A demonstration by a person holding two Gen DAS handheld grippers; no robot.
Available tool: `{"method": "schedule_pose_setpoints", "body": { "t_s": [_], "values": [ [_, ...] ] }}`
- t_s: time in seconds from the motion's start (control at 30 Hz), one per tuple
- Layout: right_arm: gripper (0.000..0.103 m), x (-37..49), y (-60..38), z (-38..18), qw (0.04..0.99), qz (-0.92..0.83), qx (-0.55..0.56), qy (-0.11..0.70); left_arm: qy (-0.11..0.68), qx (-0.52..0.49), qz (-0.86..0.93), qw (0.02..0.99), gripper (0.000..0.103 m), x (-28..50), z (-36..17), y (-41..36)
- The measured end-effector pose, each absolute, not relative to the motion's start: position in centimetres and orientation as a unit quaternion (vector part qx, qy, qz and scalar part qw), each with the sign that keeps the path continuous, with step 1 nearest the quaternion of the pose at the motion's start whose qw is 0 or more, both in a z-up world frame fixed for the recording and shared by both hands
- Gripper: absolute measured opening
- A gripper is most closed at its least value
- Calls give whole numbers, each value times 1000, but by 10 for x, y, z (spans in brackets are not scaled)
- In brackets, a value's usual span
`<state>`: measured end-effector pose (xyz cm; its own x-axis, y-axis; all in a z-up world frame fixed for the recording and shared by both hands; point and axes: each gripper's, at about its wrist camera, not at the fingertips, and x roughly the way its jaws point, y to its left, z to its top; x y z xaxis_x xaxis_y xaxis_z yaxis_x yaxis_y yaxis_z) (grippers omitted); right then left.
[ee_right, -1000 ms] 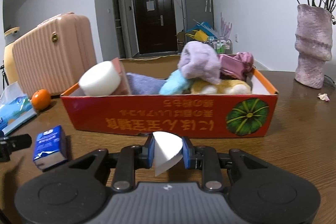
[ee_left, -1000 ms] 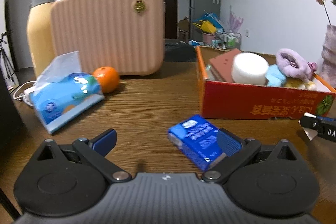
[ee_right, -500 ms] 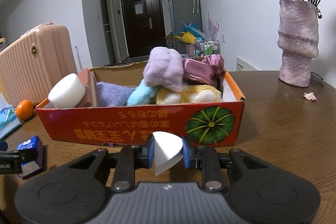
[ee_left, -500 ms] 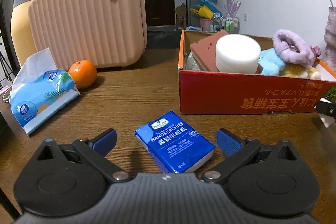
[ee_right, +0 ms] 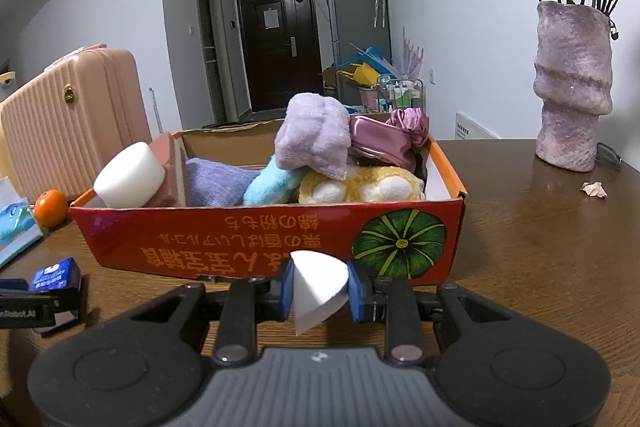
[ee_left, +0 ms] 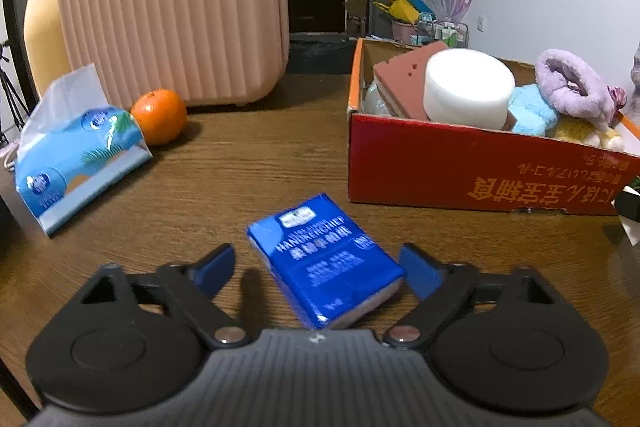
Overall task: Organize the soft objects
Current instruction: 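Lower the left tool onto the blue tissue pack and close on it, then carry the wedge sponge and tissue pack over the box with both tools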
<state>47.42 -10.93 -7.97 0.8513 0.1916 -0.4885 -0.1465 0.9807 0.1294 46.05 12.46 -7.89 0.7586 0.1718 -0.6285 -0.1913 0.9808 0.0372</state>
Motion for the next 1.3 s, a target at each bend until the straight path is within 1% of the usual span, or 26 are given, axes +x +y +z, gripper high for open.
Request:
{"method": "schedule_pose_setpoints", "body": {
  "t_s": [0.03,0.17,0.5,0.97,1.3],
  "values": [
    [27,474,-109,-80,961,88,44,258,337,-15,94,937,73,461,-79,124],
    [27,473,-109,-79,961,92,44,257,337,-9,93,937,70,459,-80,120],
    [27,469,-105,-77,961,109,41,249,325,-26,112,939,68,454,-75,127],
    [27,458,-101,-64,969,131,35,208,259,-47,119,957,67,436,-46,129],
    [27,459,-97,-46,975,145,29,168,203,-53,95,973,67,431,-15,106]
  ]
}}
